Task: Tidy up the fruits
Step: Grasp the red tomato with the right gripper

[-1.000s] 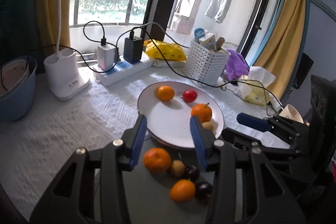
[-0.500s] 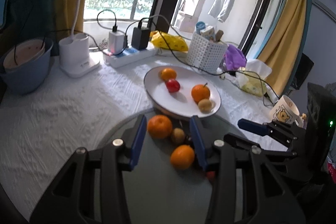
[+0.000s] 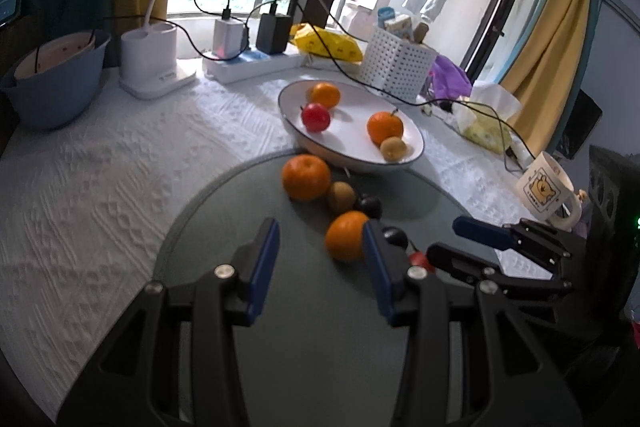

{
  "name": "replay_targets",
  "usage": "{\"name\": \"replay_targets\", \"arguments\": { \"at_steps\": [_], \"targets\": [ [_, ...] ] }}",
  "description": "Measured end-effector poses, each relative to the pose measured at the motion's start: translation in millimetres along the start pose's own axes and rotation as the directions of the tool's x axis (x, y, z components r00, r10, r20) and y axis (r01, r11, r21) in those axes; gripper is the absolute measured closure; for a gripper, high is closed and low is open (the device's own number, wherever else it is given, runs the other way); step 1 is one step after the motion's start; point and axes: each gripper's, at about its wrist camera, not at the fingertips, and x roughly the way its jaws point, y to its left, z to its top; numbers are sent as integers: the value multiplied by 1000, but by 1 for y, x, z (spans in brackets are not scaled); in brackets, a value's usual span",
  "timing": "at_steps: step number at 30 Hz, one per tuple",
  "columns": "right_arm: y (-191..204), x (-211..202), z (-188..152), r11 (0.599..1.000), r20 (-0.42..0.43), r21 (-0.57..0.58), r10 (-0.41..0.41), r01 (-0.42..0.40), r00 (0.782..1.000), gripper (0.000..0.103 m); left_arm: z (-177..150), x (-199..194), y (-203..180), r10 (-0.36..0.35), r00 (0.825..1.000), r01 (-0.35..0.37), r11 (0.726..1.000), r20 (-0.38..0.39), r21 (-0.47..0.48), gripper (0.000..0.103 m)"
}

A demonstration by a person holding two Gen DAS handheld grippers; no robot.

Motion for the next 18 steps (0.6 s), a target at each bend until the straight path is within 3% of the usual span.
{"name": "replay_targets", "arguments": {
  "at_steps": [18],
  "targets": [
    [27,3,-8,995,-23,-11,100,-101,995,56,-6,-3,0,4,1000,-4,1000,-10,-7,59]
  ]
}}
